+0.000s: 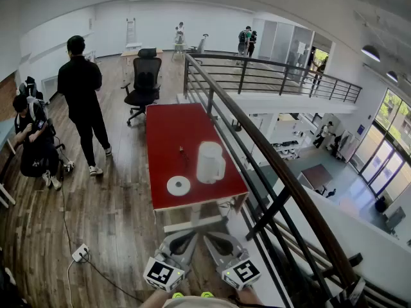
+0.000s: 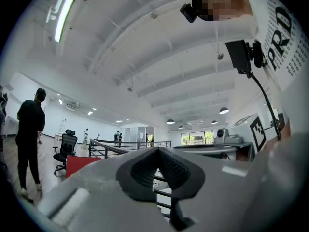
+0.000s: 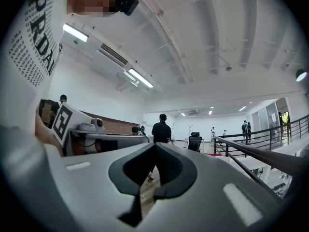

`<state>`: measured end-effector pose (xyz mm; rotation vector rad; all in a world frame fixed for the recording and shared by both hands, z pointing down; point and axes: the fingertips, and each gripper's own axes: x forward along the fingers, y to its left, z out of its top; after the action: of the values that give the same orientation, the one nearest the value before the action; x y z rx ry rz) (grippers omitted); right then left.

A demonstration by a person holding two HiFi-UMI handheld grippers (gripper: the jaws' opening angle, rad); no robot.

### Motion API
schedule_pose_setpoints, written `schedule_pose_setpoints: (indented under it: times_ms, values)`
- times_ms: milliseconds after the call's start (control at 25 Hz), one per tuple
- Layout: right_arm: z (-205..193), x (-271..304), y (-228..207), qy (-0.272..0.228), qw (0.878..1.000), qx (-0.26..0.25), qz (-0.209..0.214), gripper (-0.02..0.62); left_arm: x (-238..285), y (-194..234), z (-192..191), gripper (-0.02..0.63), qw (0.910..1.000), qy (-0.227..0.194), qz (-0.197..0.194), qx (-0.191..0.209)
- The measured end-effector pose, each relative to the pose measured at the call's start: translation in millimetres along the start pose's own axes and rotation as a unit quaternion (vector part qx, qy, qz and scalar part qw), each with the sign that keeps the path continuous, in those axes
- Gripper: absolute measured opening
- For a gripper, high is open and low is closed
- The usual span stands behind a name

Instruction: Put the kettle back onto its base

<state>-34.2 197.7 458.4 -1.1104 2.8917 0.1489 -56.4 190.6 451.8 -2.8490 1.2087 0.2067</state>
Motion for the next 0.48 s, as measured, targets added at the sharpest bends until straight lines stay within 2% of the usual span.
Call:
schedule_pose_setpoints:
  times_ms: [320,480]
  values:
    - [-4.3,5.4,0.5,0.0,1.0,0.011,-0.004,0.009,0.2,6.1,-12.8,-0.009,0.9995,0.015,-0.014,0.023]
    - [-5.1,5.7,-1.9,0.0,1.0,0.01,-0.008,0.009,2.3,5.7,-12.4,-0.009,0.9996,0.017,-0.018,0.013]
